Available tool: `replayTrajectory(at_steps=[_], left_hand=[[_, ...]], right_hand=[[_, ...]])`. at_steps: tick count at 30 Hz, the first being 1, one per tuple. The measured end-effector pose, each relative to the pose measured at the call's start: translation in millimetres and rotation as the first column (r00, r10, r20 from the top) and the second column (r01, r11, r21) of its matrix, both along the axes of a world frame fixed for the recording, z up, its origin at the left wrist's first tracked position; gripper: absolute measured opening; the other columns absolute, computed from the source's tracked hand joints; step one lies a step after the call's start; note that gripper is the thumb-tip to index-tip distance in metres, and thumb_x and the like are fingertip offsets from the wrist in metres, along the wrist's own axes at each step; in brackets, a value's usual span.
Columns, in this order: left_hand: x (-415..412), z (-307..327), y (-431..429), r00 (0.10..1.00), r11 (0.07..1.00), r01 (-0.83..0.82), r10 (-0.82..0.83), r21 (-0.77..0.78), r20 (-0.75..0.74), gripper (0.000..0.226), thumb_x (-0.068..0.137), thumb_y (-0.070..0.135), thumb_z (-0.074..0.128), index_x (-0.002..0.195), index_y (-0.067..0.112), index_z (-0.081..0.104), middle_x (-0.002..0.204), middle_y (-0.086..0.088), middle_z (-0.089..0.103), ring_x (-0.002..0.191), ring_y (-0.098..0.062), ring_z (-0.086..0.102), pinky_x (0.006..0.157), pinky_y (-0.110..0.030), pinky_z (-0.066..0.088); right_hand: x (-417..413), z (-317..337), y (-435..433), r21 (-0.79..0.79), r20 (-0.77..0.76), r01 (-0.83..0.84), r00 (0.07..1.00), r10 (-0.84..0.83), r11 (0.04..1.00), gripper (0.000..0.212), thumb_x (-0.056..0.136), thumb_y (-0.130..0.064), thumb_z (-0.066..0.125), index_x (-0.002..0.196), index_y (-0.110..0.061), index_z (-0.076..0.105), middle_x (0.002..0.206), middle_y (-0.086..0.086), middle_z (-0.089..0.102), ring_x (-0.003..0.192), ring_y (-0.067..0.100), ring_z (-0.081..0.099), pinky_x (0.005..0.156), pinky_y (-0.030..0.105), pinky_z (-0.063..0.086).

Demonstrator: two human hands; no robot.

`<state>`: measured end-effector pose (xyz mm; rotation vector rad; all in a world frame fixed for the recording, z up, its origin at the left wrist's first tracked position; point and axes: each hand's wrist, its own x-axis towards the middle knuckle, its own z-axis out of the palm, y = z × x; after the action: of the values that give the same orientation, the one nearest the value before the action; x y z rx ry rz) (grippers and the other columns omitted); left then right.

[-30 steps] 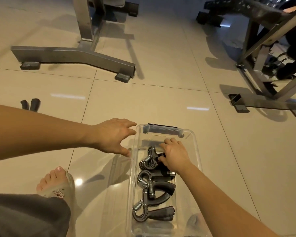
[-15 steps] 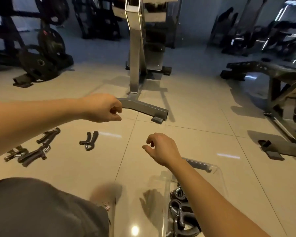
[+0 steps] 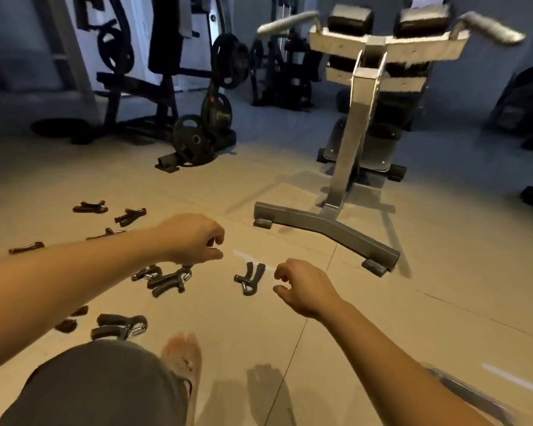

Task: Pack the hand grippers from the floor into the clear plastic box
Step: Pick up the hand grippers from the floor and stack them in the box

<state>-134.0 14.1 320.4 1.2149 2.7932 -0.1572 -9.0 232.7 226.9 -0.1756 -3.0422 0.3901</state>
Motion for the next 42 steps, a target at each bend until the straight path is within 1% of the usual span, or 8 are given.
replayTrajectory(at_steps=[6, 11, 19, 22, 25, 30, 37, 42], left_hand=[[-100.5, -107.4, -57.8, 0.948, 0.958, -0.281, 0.267, 0.060, 0.171, 0.047, 0.088, 0.052, 0.067, 0.127, 0.027, 0.061, 0.114, 0.005, 0.067, 0.096, -0.014, 0.061, 0.083, -0.036, 0.057], [-166.3, -196.5, -73.1, 0.900, 0.926, -0.374, 0.350, 0.047, 0.260, 0.060, 0.084, 0.049, 0.073, 0.136, 0.024, 0.055, 0.120, 0.001, 0.067, 0.100, -0.018, 0.064, 0.086, -0.037, 0.057], [-263.2, -319.6, -78.2, 0.851, 0.899, -0.439, 0.422, -0.017, 0.312, 0.057, 0.078, 0.054, 0.074, 0.118, 0.016, 0.060, 0.113, -0.005, 0.065, 0.100, -0.024, 0.061, 0.083, -0.038, 0.053], [-286.3, -357.8, -80.0, 0.864, 0.912, -0.402, 0.406, -0.078, 0.297, 0.059, 0.068, 0.064, 0.075, 0.105, 0.022, 0.057, 0.103, -0.001, 0.062, 0.093, -0.022, 0.058, 0.078, -0.037, 0.051], [-298.5, -384.9, -80.5, 0.917, 0.943, -0.307, 0.330, -0.131, 0.225, 0.066, 0.065, 0.066, 0.074, 0.111, 0.022, 0.057, 0.105, 0.000, 0.060, 0.098, -0.025, 0.058, 0.078, -0.038, 0.048], [-303.8, -401.4, -79.2, 0.920, 0.958, -0.287, 0.267, 0.029, 0.286, 0.057, 0.067, 0.049, 0.081, 0.111, 0.017, 0.064, 0.092, 0.001, 0.055, 0.088, -0.023, 0.056, 0.075, -0.039, 0.048], [-279.7, -399.7, -45.8, 0.837, 0.953, -0.285, 0.195, 0.103, 0.511, 0.050, 0.066, 0.043, 0.079, 0.099, 0.024, 0.047, 0.090, 0.006, 0.054, 0.083, -0.015, 0.052, 0.070, -0.036, 0.049], [-260.1, -391.9, -28.9, 0.808, 0.952, -0.264, 0.133, 0.153, 0.573, 0.046, 0.080, 0.039, 0.074, 0.109, 0.025, 0.040, 0.088, 0.006, 0.060, 0.075, -0.013, 0.058, 0.064, -0.034, 0.046]], right_hand=[[-89.0, -56.4, 2.4, 0.018, 0.090, -0.032, 0.995, 0.030, 0.999, 0.034, 0.095, -0.035, 0.063, 0.127, -0.025, 0.061, 0.123, -0.003, 0.061, 0.111, 0.021, 0.058, 0.088, 0.038, 0.052], [-155.4, -107.9, 10.2, 0.037, 0.143, -0.040, 0.989, 0.035, 0.998, 0.036, 0.095, -0.031, 0.062, 0.131, -0.026, 0.059, 0.125, -0.004, 0.060, 0.113, 0.022, 0.057, 0.086, 0.036, 0.050], [-253.2, -192.9, 49.7, 0.053, 0.317, -0.020, 0.948, 0.002, 0.998, 0.036, 0.093, -0.019, 0.058, 0.129, -0.023, 0.059, 0.124, -0.002, 0.057, 0.115, 0.026, 0.055, 0.086, 0.037, 0.047], [-286.7, -224.0, 57.3, -0.026, 0.406, -0.022, 0.914, 0.031, 0.999, 0.052, 0.088, -0.007, 0.056, 0.138, -0.023, 0.055, 0.136, 0.000, 0.054, 0.124, 0.027, 0.050, 0.095, 0.039, 0.046], [-313.1, -248.3, 58.8, -0.003, 0.475, -0.106, 0.875, 0.095, 0.994, 0.069, 0.084, -0.004, 0.058, 0.149, -0.022, 0.044, 0.157, 0.000, 0.039, 0.138, 0.029, 0.040, 0.103, 0.041, 0.043], [-323.8, -270.8, 66.4, 0.180, 0.566, -0.244, 0.818, 0.103, 0.953, 0.070, 0.086, -0.014, 0.060, 0.150, -0.032, 0.037, 0.165, -0.002, 0.021, 0.144, 0.028, 0.028, 0.107, 0.042, 0.038], [-299.9, -281.9, 73.0, 0.413, 0.482, -0.281, 0.874, 0.054, 0.866, 0.066, 0.082, -0.052, 0.067, 0.138, -0.027, 0.045, 0.135, 0.004, 0.045, 0.119, 0.027, 0.044, 0.095, 0.038, 0.039], [-263.6, -285.6, 75.0, 0.318, 0.504, -0.275, 0.860, 0.083, 0.907, 0.070, 0.072, -0.069, 0.068, 0.123, -0.024, 0.052, 0.120, -0.002, 0.053, 0.113, 0.024, 0.049, 0.094, 0.037, 0.039]])
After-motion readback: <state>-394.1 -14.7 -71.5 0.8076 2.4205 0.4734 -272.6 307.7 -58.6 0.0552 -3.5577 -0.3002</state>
